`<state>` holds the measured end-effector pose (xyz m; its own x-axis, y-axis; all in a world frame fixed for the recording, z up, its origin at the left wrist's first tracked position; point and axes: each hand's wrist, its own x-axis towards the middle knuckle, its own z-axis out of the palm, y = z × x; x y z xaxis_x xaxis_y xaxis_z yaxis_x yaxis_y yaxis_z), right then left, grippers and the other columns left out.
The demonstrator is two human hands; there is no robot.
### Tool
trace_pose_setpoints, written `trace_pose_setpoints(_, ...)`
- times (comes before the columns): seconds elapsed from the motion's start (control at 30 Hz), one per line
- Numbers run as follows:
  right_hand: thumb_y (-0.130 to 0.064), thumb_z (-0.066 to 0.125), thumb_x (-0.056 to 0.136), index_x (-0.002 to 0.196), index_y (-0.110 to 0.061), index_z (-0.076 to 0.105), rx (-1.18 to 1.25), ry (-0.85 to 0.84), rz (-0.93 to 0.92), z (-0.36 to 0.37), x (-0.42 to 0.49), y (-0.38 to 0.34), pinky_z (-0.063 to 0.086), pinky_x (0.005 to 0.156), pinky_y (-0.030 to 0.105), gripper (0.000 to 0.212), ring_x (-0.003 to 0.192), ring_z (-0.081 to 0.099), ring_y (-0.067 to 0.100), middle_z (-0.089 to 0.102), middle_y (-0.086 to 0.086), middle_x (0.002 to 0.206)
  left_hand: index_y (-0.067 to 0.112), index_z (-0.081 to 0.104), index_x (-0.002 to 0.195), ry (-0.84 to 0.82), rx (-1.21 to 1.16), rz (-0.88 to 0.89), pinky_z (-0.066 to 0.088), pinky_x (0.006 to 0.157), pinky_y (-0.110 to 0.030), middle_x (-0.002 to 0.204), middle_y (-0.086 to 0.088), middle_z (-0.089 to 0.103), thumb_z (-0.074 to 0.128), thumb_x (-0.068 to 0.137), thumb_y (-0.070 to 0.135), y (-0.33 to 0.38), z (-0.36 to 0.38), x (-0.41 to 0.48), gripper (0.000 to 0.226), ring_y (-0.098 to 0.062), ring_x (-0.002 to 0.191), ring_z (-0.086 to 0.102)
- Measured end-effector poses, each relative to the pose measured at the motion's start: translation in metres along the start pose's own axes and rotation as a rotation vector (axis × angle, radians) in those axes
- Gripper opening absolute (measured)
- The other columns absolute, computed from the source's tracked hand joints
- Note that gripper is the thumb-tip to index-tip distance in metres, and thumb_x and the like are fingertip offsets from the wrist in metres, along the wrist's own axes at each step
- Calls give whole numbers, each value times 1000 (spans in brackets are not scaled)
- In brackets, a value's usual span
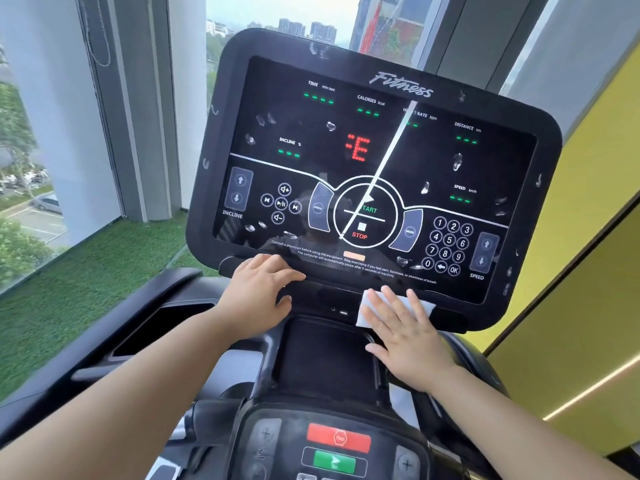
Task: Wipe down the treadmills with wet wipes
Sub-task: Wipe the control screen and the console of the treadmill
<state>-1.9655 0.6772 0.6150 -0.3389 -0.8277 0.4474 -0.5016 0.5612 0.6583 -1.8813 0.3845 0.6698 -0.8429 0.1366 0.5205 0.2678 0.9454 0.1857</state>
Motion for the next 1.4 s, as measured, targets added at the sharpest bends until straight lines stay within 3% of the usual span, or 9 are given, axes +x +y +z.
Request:
trace_pose_setpoints(0.27,-52,24,88,149,-16,7,73,-95,21,-11,60,-47,-3,117,53,73,146,-14,26,-9,4,159,21,74,101,-64,-89,-19,45,82,-37,90,3,66,39,71,34,-2,-2,0,48,-28,86,64)
trace_pose_setpoints(0.37,-51,25,90,150,-17,12,139,-123,-14,-13,63,-42,3,117,50,70,147,-7,24,-10,2,160,22,74,105,-82,-126,-5,48,83,-39,95,4,68,40,73,36,-4,-4,-1,49,-27,90,63)
trace_pose_setpoints(0.53,-50,31,90,148,-17,21,101,-82,-18,-8,27,-9,7,116,50,68,147,-5,24,-8,0,160,19,72,110,-36,-380,-134,35,90,-14,103,7,64,48,78,40,-15,-26,-3,45,-12,99,55)
trace_pose_setpoints(0.7,-51,33,87,148,-16,18,114,-53,13,-7,33,-19,6,115,54,71,147,-8,25,-9,1,160,11,69,116,-18,-220,-234,38,91,-29,112,-7,65,48,80,24,-43,-34,-18,43,-30,103,57)
trace_pose_setpoints(0.83,-53,24,88,148,-17,8,140,-77,9,-12,71,-49,0,116,53,72,146,-13,25,-9,2,160,8,69,114,-35,-197,-229,37,95,-34,112,-9,64,50,77,17,-44,-28,-19,42,-35,104,56)
trace_pose_setpoints(0.93,-53,22,89,148,-16,9,140,-126,-40,-15,84,-52,1,117,50,71,147,-9,25,4,2,159,8,67,117,-48,-211,-239,33,98,-31,116,-9,61,56,81,1,-44,-29,-19,38,-34,109,53)
trace_pose_setpoints(1.03,-52,24,90,148,-17,11,117,-104,-84,-12,64,-32,1,117,49,68,147,-5,25,2,1,161,8,65,120,-63,-204,-232,33,97,-31,116,-10,60,61,80,-5,-43,-30,-21,42,-34,110,52)
trace_pose_setpoints(1.27,-49,33,89,148,-19,15,42,-31,-57,-4,36,-19,6,116,53,69,147,-7,24,-10,1,160,9,64,121,-62,-162,-254,35,96,-33,114,-9,60,44,72,21,-40,-30,-20,55,-35,106,51)
trace_pose_setpoints(1.4,-52,59,83,148,-18,11,65,-44,-43,-11,76,-49,-1,117,52,88,147,-7,25,-2,0,158,14,63,123,-48,-164,-245,30,91,-25,115,-7,59,56,82,9,-43,-32,-18,42,-32,106,50)
